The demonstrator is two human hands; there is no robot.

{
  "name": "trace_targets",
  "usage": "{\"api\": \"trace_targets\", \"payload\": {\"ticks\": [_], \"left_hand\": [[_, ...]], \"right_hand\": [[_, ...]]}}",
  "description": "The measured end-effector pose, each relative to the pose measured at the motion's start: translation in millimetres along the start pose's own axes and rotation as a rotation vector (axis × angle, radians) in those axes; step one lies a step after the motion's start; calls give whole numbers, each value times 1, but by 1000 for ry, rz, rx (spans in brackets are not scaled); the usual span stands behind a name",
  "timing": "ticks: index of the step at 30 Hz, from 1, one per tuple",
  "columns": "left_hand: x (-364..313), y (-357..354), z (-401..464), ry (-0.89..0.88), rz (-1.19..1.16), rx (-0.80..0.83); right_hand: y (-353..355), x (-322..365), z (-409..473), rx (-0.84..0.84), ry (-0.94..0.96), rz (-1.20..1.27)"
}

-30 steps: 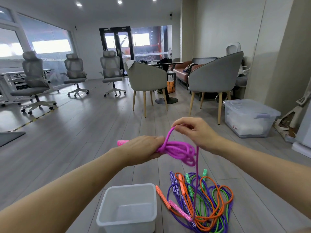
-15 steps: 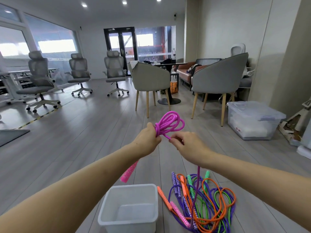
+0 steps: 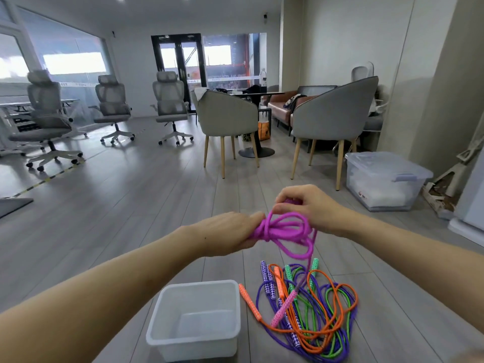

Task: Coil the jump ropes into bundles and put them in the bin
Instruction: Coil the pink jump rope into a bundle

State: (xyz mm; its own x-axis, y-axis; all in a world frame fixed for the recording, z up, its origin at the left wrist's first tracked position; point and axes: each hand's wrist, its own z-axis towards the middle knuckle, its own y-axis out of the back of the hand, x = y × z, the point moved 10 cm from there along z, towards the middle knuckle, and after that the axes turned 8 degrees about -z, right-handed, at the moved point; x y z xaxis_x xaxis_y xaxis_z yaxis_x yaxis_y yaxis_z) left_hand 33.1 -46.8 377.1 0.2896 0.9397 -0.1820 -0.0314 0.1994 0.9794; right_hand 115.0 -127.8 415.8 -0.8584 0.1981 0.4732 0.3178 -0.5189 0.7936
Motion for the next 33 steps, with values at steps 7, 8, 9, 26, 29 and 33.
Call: {"api": "trace_targets", "payload": {"ticks": [7, 8, 9, 26, 29, 33], "left_hand": [[19, 29, -7, 243, -622, -442], [24, 31, -7, 284, -652, -476], [30, 31, -6, 323, -673, -501], [5, -1, -3, 9, 119, 83], [-8, 6, -12, -11, -230, -8], [-7, 26, -14, 93, -649, -247]], "right_hand": [[-38, -21, -10, 65, -288, 358], [-38, -22, -8, 46, -293, 296], [-37, -20, -6, 22, -292, 231], [-1, 26, -3, 3, 133, -366], [-9, 5, -4, 139, -58, 137], [-35, -12, -14, 236, -205, 461]]}}
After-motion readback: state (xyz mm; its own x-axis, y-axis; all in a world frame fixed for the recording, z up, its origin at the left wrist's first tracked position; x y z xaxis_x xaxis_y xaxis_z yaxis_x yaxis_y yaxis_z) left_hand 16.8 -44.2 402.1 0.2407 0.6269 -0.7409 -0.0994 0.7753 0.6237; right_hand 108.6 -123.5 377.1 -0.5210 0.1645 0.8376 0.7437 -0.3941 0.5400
